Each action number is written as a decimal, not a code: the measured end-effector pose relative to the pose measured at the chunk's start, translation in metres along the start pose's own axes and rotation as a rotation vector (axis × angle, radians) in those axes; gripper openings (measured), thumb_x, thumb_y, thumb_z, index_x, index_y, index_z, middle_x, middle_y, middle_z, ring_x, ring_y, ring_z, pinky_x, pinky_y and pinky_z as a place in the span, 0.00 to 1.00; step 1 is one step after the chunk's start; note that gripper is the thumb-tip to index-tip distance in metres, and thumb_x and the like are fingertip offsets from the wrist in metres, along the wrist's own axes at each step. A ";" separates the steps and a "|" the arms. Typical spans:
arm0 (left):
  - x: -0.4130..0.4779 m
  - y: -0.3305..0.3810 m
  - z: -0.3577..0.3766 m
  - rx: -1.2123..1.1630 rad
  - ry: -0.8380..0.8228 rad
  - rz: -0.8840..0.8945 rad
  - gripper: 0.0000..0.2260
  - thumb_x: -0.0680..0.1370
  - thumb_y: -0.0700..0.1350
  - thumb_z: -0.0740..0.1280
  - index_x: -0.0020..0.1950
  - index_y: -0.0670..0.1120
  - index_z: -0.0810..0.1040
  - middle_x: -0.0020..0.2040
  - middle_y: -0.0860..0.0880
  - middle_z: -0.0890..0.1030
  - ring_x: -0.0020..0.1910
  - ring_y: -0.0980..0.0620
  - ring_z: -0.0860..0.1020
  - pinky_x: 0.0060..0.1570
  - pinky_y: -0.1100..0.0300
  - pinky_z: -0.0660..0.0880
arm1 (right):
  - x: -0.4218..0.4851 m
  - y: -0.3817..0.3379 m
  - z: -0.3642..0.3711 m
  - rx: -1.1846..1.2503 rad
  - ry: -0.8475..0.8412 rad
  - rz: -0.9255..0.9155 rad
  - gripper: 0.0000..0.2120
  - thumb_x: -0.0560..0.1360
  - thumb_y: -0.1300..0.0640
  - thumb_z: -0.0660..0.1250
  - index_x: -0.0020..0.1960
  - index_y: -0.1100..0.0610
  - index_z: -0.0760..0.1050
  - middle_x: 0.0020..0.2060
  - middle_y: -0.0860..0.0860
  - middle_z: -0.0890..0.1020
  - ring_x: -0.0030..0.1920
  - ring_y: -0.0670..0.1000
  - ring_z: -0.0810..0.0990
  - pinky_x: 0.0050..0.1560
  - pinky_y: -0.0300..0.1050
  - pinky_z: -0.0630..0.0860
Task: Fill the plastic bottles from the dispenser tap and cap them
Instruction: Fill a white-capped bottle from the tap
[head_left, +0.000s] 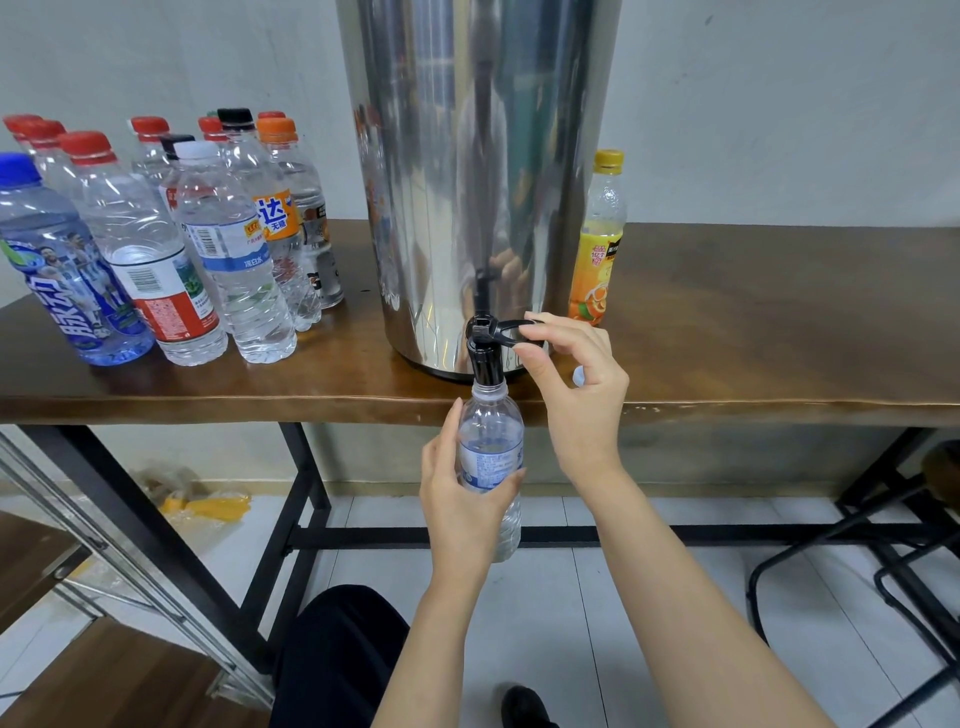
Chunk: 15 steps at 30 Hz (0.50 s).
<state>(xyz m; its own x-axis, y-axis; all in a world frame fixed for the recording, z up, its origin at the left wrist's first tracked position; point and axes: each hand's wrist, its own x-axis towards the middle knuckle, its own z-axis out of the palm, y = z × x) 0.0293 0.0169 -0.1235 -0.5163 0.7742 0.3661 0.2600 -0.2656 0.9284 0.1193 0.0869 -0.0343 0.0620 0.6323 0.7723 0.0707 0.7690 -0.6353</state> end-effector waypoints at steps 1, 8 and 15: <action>0.000 0.000 0.000 0.000 0.000 -0.001 0.44 0.65 0.35 0.81 0.74 0.59 0.66 0.62 0.53 0.73 0.65 0.55 0.75 0.62 0.58 0.76 | 0.000 0.000 0.000 0.000 0.000 0.001 0.05 0.74 0.51 0.70 0.50 0.47 0.81 0.51 0.37 0.81 0.57 0.43 0.77 0.58 0.52 0.76; 0.000 -0.001 0.000 -0.017 -0.002 -0.007 0.44 0.65 0.35 0.81 0.75 0.55 0.66 0.62 0.57 0.73 0.65 0.56 0.74 0.62 0.58 0.76 | 0.000 0.001 0.000 0.000 -0.005 0.003 0.05 0.74 0.51 0.70 0.50 0.46 0.80 0.51 0.38 0.81 0.57 0.44 0.78 0.58 0.48 0.76; 0.000 0.000 0.001 -0.095 -0.014 -0.037 0.43 0.65 0.32 0.80 0.74 0.56 0.67 0.65 0.61 0.74 0.67 0.60 0.74 0.63 0.58 0.75 | 0.000 0.002 0.000 0.001 -0.005 -0.005 0.05 0.74 0.51 0.71 0.50 0.45 0.80 0.51 0.38 0.81 0.57 0.44 0.78 0.59 0.49 0.75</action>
<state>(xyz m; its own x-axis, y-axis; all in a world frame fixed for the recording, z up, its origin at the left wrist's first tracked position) 0.0299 0.0170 -0.1241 -0.5124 0.7922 0.3315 0.1624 -0.2897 0.9432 0.1195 0.0884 -0.0350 0.0571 0.6286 0.7757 0.0703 0.7725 -0.6312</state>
